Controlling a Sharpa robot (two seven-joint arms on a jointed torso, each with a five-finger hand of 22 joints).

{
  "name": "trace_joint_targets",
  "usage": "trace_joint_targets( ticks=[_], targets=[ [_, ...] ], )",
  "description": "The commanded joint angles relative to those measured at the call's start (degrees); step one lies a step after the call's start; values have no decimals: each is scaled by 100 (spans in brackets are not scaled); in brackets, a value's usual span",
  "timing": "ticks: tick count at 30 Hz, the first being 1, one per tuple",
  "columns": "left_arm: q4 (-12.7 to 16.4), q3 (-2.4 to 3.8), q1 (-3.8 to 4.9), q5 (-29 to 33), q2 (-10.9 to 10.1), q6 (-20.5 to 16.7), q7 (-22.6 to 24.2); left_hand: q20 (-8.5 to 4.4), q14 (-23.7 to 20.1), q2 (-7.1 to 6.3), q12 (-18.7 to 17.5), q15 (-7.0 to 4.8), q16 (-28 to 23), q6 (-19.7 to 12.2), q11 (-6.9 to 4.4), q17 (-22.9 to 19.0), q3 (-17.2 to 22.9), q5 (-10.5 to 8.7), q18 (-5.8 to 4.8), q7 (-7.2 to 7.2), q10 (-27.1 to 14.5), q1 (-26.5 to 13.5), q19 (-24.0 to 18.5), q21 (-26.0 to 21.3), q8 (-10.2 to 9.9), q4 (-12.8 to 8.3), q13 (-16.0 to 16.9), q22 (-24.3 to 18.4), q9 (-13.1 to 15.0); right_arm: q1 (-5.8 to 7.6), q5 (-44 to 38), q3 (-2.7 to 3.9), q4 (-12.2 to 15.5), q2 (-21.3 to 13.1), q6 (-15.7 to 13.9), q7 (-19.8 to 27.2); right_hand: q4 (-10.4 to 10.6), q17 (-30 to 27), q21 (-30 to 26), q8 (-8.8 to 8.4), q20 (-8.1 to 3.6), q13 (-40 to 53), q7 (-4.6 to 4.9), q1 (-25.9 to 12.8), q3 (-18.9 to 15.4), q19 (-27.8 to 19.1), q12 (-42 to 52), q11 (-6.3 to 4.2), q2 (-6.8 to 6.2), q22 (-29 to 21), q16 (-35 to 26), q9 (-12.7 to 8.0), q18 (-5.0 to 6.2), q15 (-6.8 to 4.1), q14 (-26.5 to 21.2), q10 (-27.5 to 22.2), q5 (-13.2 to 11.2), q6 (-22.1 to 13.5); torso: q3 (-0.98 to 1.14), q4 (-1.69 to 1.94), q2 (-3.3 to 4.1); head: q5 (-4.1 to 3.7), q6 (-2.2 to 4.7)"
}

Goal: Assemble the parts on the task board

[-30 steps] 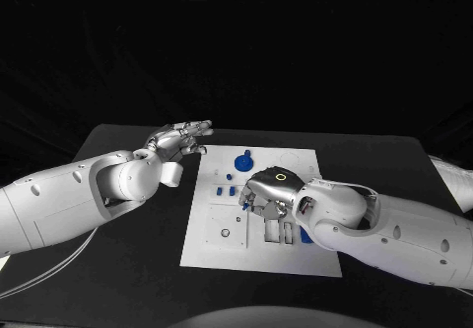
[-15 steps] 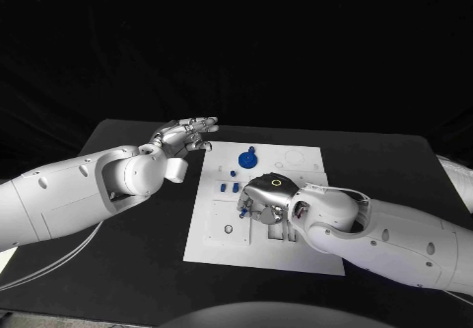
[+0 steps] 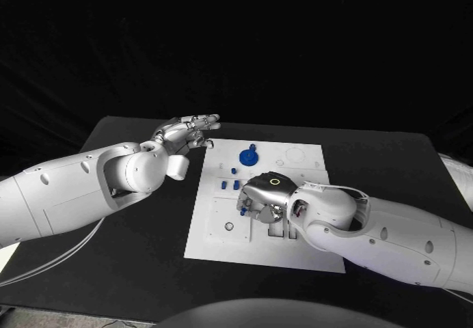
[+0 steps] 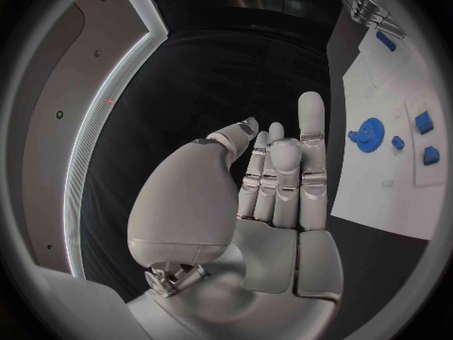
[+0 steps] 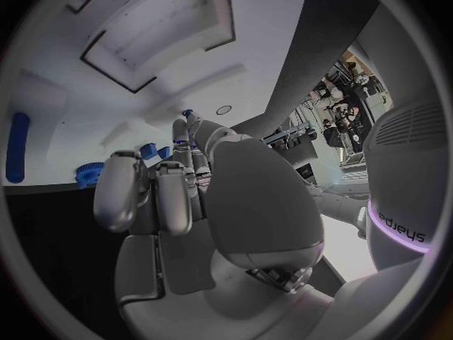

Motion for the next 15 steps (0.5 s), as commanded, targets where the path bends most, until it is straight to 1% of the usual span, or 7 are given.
trace_joint_targets(
  ticks=[1, 5, 10, 13, 15],
  targets=[
    [12, 3, 3, 16, 12, 126, -11, 7, -46, -18, 19, 12, -40, -34, -6, -6, -12, 0, 57, 25, -27, 38, -42, -23, 25, -37, 7, -5, -9, -7, -116, -10, -13, 23, 291, -33, 0, 19, 19, 26, -1, -3, 16, -71, 32, 34, -4, 20, 5, -6, 22, 9, 15, 18, 330, 0, 33, 11, -6, 1, -1, -4, -13],
    [15, 3, 3, 12, 10, 130, -17, 7, -46, -18, 19, 12, -40, -34, -6, -6, -12, 0, 57, 25, -27, 38, -42, -23, 25, -37, 7, -5, -9, -6, -175, -16, -36, 40, 362, -114, -4, 10, 11, 21, 4, -4, 23, -102, 30, 28, -7, 28, -9, -21, 17, 9, 18, 25, 327, -7, 32, 5, -7, 1, -4, -5, -13],
    [20, 3, 3, 3, 3, 129, -31, 9, -54, -13, 26, 14, -45, -36, -5, -21, -13, 1, 57, 25, -34, 40, -43, -27, 27, -40, 7, -8, -8, -6, -240, -30, -61, 79, 325, -201, -10, 4, 2, 0, 21, -8, 33, -193, 18, 19, -15, 44, -60, -36, 15, 3, 20, 41, 324, -48, 31, -32, -8, 2, -4, -11, -16],
    [24, 3, 3, -6, -1, 128, -34, 9, -54, -13, 26, 14, -45, -36, -5, -21, -13, 1, 57, 25, -34, 40, -43, -27, 27, -40, 7, -8, -8, -6, -263, -45, -86, 109, 247, -239, 17, -9, -8, -24, 37, -15, 59, -315, -31, 11, -27, 74, -145, -52, 8, -13, 22, 65, 320, -125, 31, -104, -9, 5, -6, -13, -13],
    [26, 3, 3, -9, -3, 127, -36, 9, -54, -13, 26, 14, -45, -36, -5, -21, -13, 1, 57, 25, -34, 40, -43, -27, 27, -40, 7, -8, -8, -6, -270, -55, -104, 127, 206, -259, 45, -27, -24, -41, 56, -24, 92, -407, -75, -1, -37, 109, -217, -78, -3, -38, 25, 92, 315, -237, 29, -206, -10, 6, -7, -13, -12]
  ],
)
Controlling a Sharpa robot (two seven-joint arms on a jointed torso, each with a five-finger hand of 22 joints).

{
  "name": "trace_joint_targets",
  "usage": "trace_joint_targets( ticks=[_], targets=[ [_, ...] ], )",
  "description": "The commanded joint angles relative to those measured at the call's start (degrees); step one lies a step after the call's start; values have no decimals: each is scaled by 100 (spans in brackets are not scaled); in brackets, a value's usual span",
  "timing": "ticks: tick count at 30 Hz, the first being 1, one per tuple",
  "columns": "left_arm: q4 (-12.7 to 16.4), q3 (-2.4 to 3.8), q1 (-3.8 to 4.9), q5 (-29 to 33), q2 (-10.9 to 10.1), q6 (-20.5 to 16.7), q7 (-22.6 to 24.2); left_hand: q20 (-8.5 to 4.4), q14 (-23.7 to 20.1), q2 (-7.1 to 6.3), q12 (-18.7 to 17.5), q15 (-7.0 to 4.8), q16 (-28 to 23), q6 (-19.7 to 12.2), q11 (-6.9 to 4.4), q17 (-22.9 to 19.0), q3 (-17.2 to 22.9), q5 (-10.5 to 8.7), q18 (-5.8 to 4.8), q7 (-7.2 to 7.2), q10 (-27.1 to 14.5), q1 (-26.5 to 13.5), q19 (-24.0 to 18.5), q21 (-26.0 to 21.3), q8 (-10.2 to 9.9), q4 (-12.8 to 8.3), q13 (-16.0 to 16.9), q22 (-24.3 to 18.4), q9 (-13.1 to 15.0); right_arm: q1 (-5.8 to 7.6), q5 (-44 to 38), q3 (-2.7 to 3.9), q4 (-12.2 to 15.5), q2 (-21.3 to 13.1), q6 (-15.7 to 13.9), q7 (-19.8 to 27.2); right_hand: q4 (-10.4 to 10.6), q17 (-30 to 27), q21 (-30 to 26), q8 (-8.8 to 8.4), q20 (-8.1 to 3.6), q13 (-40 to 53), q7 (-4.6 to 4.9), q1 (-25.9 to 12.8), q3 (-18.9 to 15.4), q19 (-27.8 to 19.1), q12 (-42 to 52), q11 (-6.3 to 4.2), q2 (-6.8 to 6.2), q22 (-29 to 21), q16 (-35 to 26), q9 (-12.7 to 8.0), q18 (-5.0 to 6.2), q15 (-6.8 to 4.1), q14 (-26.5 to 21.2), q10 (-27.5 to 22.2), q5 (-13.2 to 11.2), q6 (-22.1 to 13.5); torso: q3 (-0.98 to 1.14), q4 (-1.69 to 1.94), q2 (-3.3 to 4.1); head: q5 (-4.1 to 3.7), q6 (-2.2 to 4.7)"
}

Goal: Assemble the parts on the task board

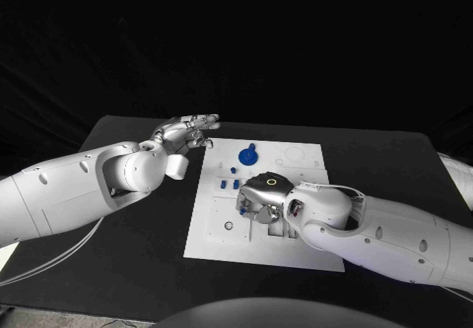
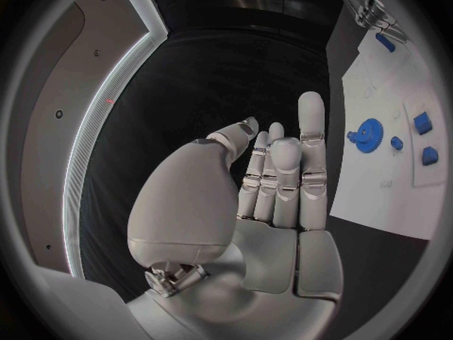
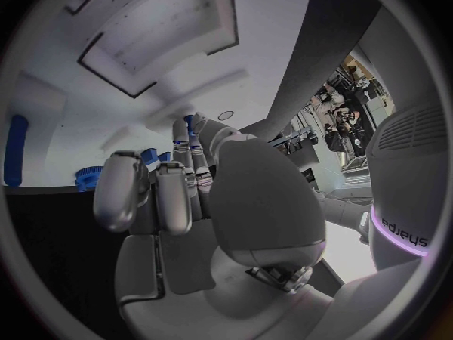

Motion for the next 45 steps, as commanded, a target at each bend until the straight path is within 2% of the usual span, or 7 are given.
trace_joint_targets(
  ticks=[1, 5, 14, 22, 29, 35, 45],
  targets=[
    [20, 3, 3, -7, 3, 112, 1, 9, -35, -12, 28, -6, -18, -17, -5, -6, 3, 1, 56, 5, -36, 41, -44, -28, 27, -26, 7, -10, -9, -13, -151, -22, -35, 24, 47, -145, 33, -27, -33, -56, 69, -12, 17, -92, -69, -7, -35, 29, -101, -32, -9, -59, 26, 64, 312, -141, 27, -157, -2, 4, -1, -2, 8],
    [22, 3, 3, -9, -3, 114, -7, 9, -36, -12, 29, -6, -19, -18, -5, -7, 3, 2, 56, 5, -38, 42, -44, -28, 27, -27, 7, -10, -9, -13, -156, -35, -55, 40, -43, -165, 62, -166, -153, -46, 126, -16, 79, -216, -174, -88, -26, 111, -206, -229, -105, -98, 61, 133, 276, -476, 28, -336, -1, 4, 0, -1, 7],
    [21, 3, 3, -11, -8, 124, -19, 10, -43, -14, 32, -4, -24, -21, -3, -21, -1, 0, 57, 8, -45, 42, -46, -31, 26, -30, 6, -12, -9, -13, -164, -43, -2, -3, -378, -141, 3, -388, -396, -48, 188, -1, 107, -216, -328, -235, 15, 168, -225, -601, -268, -125, 137, 185, 217, -898, 29, -649, 5, 2, 0, -6, 19],
    [14, 1, 3, -12, -17, 142, -31, 10, -44, -14, 33, -4, -24, -22, -2, -22, -2, 0, 56, 8, -46, 42, -46, -32, 26, -30, 6, -13, -9, 6, -138, -19, 393, -400, -629, -100, -15, -443, -424, -34, 191, 13, 86, -216, -394, -240, 74, 151, -246, -635, -310, -115, 144, 173, 205, -879, 30, -679, 4, 1, -3, -37, 47],
    [25, -2, 3, -17, -48, 141, -36, 10, -45, -15, 34, -4, -24, -23, -2, -23, -3, 0, 56, 8, -48, 41, -47, -33, 26, -31, 6, -13, -9, 282, 137, 71, 835, -1109, -422, -262, -21, -468, -449, -31, 174, 14, -9, -257, -595, -227, 165, 114, -352, -658, -330, -107, 146, 144, 208, -838, 37, -684, -4, -25, -2, -79, 88],
    [34, -3, 3, -20, -53, 148, -34, 10, -45, -15, 34, -4, -24, -23, -2, -23, -3, 0, 56, 8, -48, 41, -47, -33, 26, -31, 6, -13, -9, 536, 74, 106, 841, -1524, -344, -453, 5, -522, -511, -31, 188, 7, -82, -218, -910, -233, 173, 138, -377, -731, -370, -106, 152, 161, 205, -1012, 39, -726, -10, -47, -15, -117, 129],
    [41, -6, 3, -32, -47, 173, -41, 11, -51, -14, 40, -3, -29, -22, -2, -34, -4, 0, 56, 7, -50, 46, -48, -36, 29, -36, 7, -15, -8, 615, -43, 114, 663, -1653, 49, -552, 29, -536, -506, -29, 215, 10, -168, -99, -1100, -199, 224, 118, -325, -712, -374, -103, 145, 177, 223, -1050, 35, -718, -13, -39, -10, -144, 160]
  ],
)
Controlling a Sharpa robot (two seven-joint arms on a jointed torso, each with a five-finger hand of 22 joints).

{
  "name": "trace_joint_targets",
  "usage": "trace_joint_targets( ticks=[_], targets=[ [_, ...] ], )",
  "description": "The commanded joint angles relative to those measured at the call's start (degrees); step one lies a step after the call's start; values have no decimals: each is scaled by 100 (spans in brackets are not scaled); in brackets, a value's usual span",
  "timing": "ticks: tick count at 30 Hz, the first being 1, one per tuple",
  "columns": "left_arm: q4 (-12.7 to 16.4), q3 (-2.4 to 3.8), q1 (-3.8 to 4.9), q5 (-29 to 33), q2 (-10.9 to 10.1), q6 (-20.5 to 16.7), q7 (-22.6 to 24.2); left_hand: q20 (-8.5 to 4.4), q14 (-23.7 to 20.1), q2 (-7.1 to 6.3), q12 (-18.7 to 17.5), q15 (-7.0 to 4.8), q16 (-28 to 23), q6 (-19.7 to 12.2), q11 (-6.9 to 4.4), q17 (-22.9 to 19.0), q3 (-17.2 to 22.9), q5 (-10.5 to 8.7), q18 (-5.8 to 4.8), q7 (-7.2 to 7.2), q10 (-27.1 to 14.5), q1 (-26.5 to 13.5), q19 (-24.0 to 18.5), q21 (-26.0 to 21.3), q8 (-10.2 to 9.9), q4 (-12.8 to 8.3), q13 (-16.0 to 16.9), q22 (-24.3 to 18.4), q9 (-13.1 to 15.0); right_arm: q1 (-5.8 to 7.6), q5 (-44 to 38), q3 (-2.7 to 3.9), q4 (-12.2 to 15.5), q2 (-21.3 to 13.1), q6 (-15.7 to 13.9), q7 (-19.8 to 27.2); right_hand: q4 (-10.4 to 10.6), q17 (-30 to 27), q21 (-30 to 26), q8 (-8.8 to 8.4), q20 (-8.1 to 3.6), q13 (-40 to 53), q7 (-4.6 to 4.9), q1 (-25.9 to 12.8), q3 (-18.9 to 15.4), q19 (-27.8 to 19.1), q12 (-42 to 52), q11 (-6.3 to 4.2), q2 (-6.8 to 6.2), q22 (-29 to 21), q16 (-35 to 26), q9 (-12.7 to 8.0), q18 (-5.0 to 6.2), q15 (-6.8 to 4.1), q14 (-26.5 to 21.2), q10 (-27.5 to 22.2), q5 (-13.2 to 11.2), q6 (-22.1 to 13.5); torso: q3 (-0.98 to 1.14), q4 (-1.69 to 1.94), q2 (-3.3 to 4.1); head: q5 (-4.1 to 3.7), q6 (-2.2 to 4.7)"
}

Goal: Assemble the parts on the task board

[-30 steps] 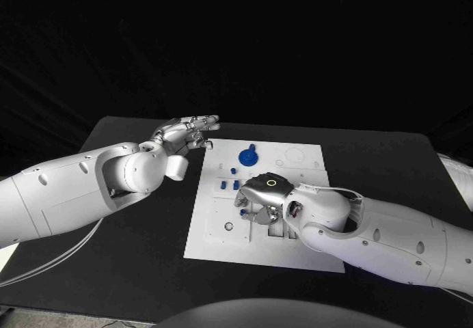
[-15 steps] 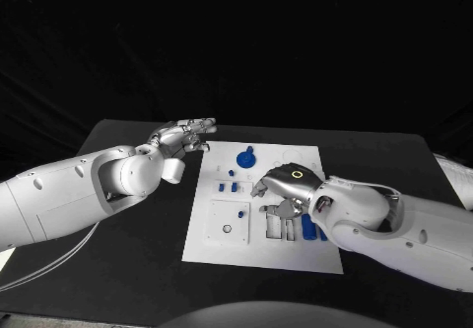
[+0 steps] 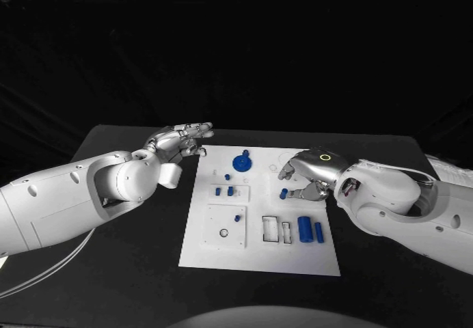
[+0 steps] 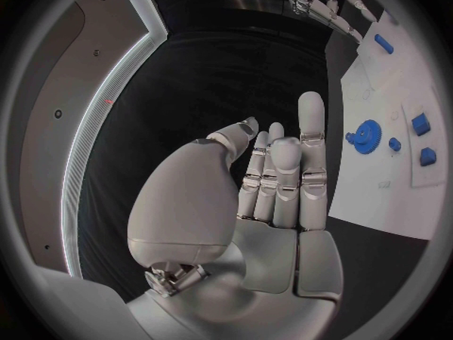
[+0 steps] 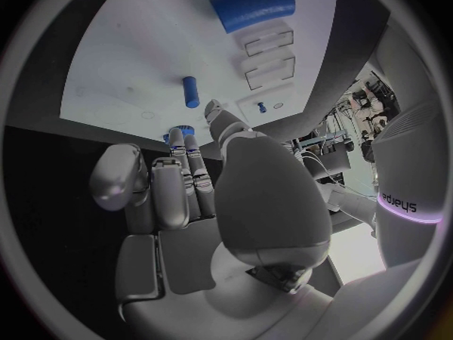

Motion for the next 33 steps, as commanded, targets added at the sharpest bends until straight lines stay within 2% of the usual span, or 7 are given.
trace_joint_targets(
  ticks=[1, 5, 10, 15, 24, 33],
  targets=[
    [22, 3, 3, -33, 8, 132, 14, 11, -51, -14, 19, -3, -29, -22, -2, -5, -5, 0, 56, 7, -51, 46, -48, -36, 29, -36, 7, -4, -9, -9, -104, -2, -36, 21, 372, -125, 29, -6, -19, 13, 16, 0, -42, 61, -70, 21, 35, -46, -3, 6, -20, 9, 57, 16, 216, -11, 30, 12, -3, 0, 4, -1, 4],
    [23, 2, 3, -46, 5, 136, 12, 11, -51, -14, 19, -3, -29, -22, -2, -5, -5, 0, 56, 7, -51, 46, -48, -36, 29, -36, 7, -4, -9, -35, -90, -7, -90, 78, 476, -116, 71, -9, -21, 18, 0, 4, -32, 51, -149, 31, 76, -74, 25, 5, -20, 12, 58, -7, 221, 35, 26, 30, -1, 5, 6, -2, 5],
    [27, 2, 3, -52, 4, 137, 13, 11, -51, -14, 19, -3, -29, -22, -2, -5, -5, 0, 56, 7, -51, 46, -48, -36, 29, -36, 7, -4, -9, -67, -83, -21, -210, 182, 554, -97, 80, -15, -20, 24, -35, 6, -5, 131, -138, 45, 139, -132, 139, 11, -22, 16, 58, -53, 227, 140, 27, 65, -6, 6, 4, -9, 1],
    [29, 1, 3, -53, 3, 137, 13, 11, -51, -14, 19, -3, -29, -22, -2, -5, -5, 0, 56, 7, -51, 46, -48, -36, 29, -36, 7, -4, -9, -86, -82, -28, -324, 275, 645, -89, 75, -13, -16, 40, -72, -2, 10, 250, -22, 62, 176, -173, 301, 20, -18, 25, 55, -92, 235, 269, 25, 138, -4, 9, 3, -15, -8],
    [37, 1, 3, -54, -2, 141, 12, 11, -51, -14, 19, -3, -29, -22, -2, -5, -5, 0, 56, 7, -51, 46, -48, -36, 29, -36, 7, -4, -9, -118, -81, -36, -446, 403, 723, -36, 101, 11, 4, 86, -106, -7, 14, 361, 225, 98, 185, -198, 496, 55, 8, 52, 45, -121, 249, 534, 24, 347, 0, 3, 6, -6, -27],
    [33, 1, 3, -54, -6, 140, 9, 11, -51, -14, 19, -3, -29, -22, -2, -5, -5, 0, 56, 7, -51, 46, -48, -36, 29, -36, 7, -4, -9, -167, -81, -38, -537, 488, 698, -5, 134, 27, 18, 99, -130, -9, -1, 347, 349, 122, 146, -219, 514, 77, 27, 65, 39, -144, 255, 691, 23, 477, -3, 5, 5, 2, -48]
  ],
)
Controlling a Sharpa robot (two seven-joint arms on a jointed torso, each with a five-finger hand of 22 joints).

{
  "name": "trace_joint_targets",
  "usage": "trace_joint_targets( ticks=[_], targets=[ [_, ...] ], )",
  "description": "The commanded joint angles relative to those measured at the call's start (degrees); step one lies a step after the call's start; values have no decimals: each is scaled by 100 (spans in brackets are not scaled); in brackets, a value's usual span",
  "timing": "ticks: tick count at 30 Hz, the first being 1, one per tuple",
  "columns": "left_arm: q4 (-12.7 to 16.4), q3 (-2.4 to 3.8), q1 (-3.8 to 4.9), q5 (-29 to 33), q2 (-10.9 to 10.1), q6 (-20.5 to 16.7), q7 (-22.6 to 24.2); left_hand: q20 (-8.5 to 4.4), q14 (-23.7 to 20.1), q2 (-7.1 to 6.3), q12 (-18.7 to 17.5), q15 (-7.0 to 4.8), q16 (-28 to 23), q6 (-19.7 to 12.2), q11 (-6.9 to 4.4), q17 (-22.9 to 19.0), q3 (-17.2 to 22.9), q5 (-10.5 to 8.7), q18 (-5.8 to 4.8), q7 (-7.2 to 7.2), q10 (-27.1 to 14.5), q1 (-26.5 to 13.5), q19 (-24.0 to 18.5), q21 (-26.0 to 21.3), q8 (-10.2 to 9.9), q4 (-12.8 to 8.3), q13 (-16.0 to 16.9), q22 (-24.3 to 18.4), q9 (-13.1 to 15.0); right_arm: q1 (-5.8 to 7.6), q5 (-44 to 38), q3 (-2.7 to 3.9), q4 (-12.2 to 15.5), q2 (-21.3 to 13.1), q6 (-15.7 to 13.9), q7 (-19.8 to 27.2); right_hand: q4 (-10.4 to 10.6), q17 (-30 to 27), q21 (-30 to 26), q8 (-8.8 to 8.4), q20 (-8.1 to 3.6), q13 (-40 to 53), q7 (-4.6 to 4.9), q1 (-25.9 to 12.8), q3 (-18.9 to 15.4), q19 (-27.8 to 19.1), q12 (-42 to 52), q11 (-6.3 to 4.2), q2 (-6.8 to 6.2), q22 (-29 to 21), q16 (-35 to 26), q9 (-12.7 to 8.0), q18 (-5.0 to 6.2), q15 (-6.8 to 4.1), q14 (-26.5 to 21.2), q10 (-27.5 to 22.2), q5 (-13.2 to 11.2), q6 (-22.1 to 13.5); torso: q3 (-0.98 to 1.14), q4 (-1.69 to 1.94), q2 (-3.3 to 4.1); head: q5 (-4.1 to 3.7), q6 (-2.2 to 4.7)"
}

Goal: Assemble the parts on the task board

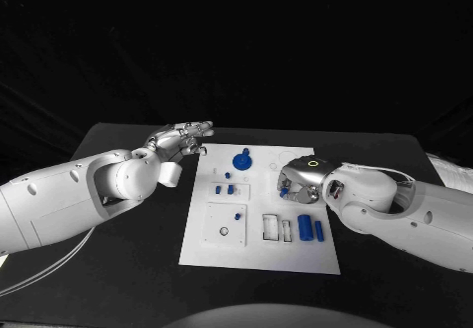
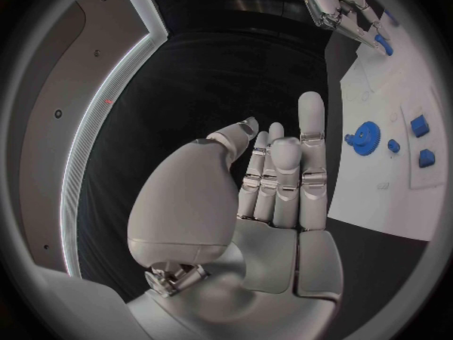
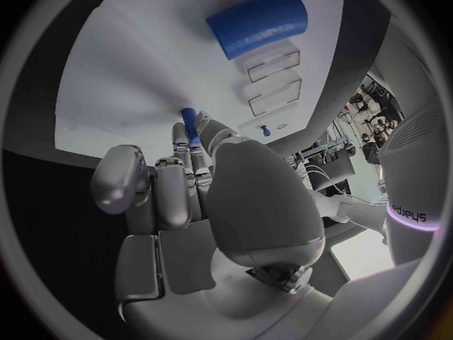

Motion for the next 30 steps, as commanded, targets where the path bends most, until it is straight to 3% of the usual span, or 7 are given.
trace_joint_targets(
  ticks=[1, 7, 13, 20, 25, 30],
  targets=[
    [14, 3, 3, -34, 2, 111, 20, 11, -51, -14, 19, -3, -29, -22, -2, -6, -5, 0, 56, 8, -51, 46, -48, -36, 29, -37, 7, -5, -9, -24, -75, -7, -28, 22, 104, 39, -1, 11, 22, 32, -29, -5, 13, -8, 55, 22, -5, -4, 44, 16, 33, 11, 38, -42, 276, 60, 23, 66, -3, -1, 0, 3, -12],
    [12, 3, 3, -34, -1, 113, 13, 11, -51, -14, 19, -3, -29, -22, -2, -6, -5, 0, 56, 8, -51, 46, -48, -36, 29, -37, 7, -5, -9, -30, -125, -8, -69, 47, 13, -1, 7, 44, 41, 62, -49, 2, 3, 3, 159, 45, -22, -25, 93, 45, 63, 33, 33, -64, 284, 209, 25, 198, -4, -4, 0, 0, -26],
    [11, 3, 3, -34, -3, 118, 6, 11, -51, -14, 19, -3, -29, -22, -2, -6, -5, 0, 56, 8, -51, 46, -48, -36, 29, -37, 7, -5, -9, -32, -169, -4, 18, 21, -361, 52, -75, 75, 74, 99, -80, 10, -2, 128, 337, 72, -30, -53, 195, 93, 93, 64, 26, -95, 289, 383, 22, 326, -3, -4, -3, 0, -27],
    [1, 1, 3, -34, -7, 121, -3, 11, -51, -14, 19, -3, -29, -22, -2, -6, -5, 0, 56, 8, -51, 46, -48, -36, 29, -37, 7, -5, -9, 37, -20, 83, 448, -195, -675, 94, -133, 89, 94, 110, -96, 9, 2, 162, 416, 87, -57, -61, 183, 125, 107, 81, 19, -109, 289, 459, 22, 378, -10, -1, -11, 8, -15],
    [0, -1, 3, -34, -5, 128, -9, 11, -51, -14, 19, -3, -29, -22, -2, -6, -5, 0, 56, 8, -51, 46, -48, -36, 29, -37, 7, -5, -9, 125, 84, 125, 789, -312, -734, 80, -142, 91, 97, 110, -100, 8, 4, 155, 426, 89, -70, -61, 165, 128, 109, 84, 18, -112, 289, 471, 21, 387, -12, -6, -13, 34, -14],
    [1, -1, 3, -34, 2, 140, -13, 13, -62, -5, 42, -1, -31, -19, -2, -23, -13, -1, 57, 7, -58, 49, -52, -45, 37, -46, 10, -12, -6, 122, 217, 133, 977, -180, -706, 128, -150, 92, 98, 108, -103, 7, 7, 152, 434, 90, -80, -61, 152, 130, 111, 86, 18, -113, 289, 476, 22, 390, -9, -7, -8, 73, -14]
  ],
)
